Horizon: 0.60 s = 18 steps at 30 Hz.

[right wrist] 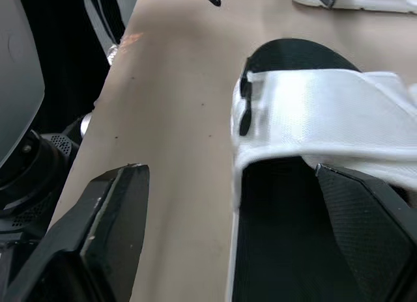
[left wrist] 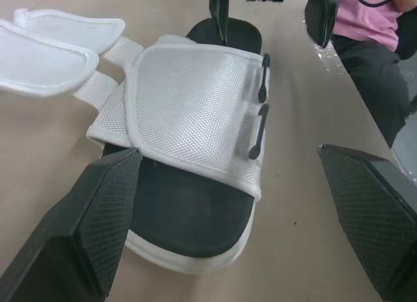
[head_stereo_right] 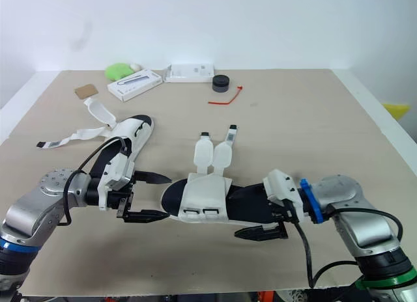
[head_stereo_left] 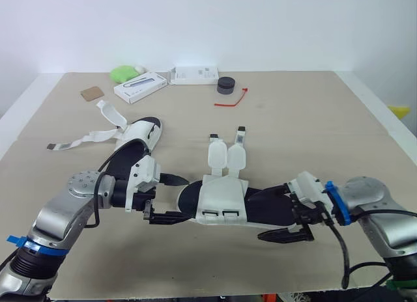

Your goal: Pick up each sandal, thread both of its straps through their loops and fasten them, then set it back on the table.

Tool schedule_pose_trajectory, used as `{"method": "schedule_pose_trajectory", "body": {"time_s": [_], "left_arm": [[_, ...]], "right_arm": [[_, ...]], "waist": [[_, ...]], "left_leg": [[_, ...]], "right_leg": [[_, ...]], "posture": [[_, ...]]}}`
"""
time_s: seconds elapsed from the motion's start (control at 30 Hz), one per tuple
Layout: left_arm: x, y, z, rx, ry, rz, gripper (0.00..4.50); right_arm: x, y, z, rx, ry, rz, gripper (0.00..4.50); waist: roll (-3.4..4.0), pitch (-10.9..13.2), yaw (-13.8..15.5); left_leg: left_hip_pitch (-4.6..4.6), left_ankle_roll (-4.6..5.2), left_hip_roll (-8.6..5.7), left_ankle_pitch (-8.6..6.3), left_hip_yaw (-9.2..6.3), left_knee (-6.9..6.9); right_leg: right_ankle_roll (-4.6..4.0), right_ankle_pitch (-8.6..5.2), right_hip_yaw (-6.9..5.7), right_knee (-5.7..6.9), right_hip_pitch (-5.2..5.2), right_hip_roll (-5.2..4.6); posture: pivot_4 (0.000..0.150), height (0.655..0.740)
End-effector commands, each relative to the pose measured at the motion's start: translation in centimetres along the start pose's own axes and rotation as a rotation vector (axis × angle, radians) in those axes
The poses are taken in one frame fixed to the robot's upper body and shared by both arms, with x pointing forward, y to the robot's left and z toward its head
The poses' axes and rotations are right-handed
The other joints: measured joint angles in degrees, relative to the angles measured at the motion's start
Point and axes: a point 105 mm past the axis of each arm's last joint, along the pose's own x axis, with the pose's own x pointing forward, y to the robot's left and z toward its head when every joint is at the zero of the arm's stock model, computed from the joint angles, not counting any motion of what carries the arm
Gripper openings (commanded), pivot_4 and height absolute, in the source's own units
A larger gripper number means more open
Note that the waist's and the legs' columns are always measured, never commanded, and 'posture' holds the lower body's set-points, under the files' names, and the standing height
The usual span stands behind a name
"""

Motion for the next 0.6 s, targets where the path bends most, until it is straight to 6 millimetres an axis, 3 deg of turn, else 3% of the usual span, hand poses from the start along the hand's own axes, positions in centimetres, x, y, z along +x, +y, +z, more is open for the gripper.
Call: {"method": "schedule_pose_trajectory", "body": {"time_s": [0.03, 0.17, 0.27, 0.57, 0.6], "left_arm": [[-0.2, 0.7, 0.6, 0.044, -0.009, 0.025, 4.5], [0.1, 1.2, 0.4, 0.055, -0.013, 0.032, 4.5], [0.1, 1.1, 0.3, 0.053, -0.011, 0.028, 4.5], [0.2, 1.1, 0.1, 0.059, -0.002, 0.032, 4.5], [0.2, 1.1, 0.0, 0.058, -0.001, 0.031, 4.5]], "right_arm": [[-1.8, -1.3, 1.4, -0.014, -0.056, -0.101, 4.44], [-2.6, -2.8, 2.6, 0.015, -0.133, -0.188, 4.44], [-2.5, -3.0, 2.7, 0.009, -0.135, -0.199, 3.27], [-2.0, -2.6, 2.7, 0.048, -0.159, -0.187, 3.27], [-2.0, -2.5, 2.8, 0.064, -0.164, -0.177, 3.77]], "waist": [[0.0, 0.0, 0.0], [0.0, 0.0, 0.0], [0.0, 0.0, 0.0], [0.0, 0.0, 0.0], [0.0, 0.0, 0.0]], "left_leg": [[0.01, 0.0, 0.0, 0.0, 0.01, 0.01], [0.06, -0.01, 0.01, 0.01, 0.05, 0.02], [0.03, -0.01, 0.03, 0.01, -0.03, 0.02], [-0.01, 0.0, -0.06, 0.0, -0.05, 0.02], [-0.01, 0.0, -0.06, 0.0, -0.04, 0.02]], "right_leg": [[0.0, 0.0, 0.0, 0.0, 0.0, 0.0], [-0.02, 0.05, 0.02, 0.0, 0.04, 0.02], [-0.03, 0.04, 0.0, 0.01, 0.05, 0.06], [-0.05, 0.06, 0.01, 0.01, 0.04, -0.05], [-0.05, 0.06, 0.01, 0.01, 0.04, -0.06]], "posture": [[0.15, 0.74], [0.15, 0.74], [0.15, 0.74], [0.15, 0.74], [0.15, 0.74]]}}
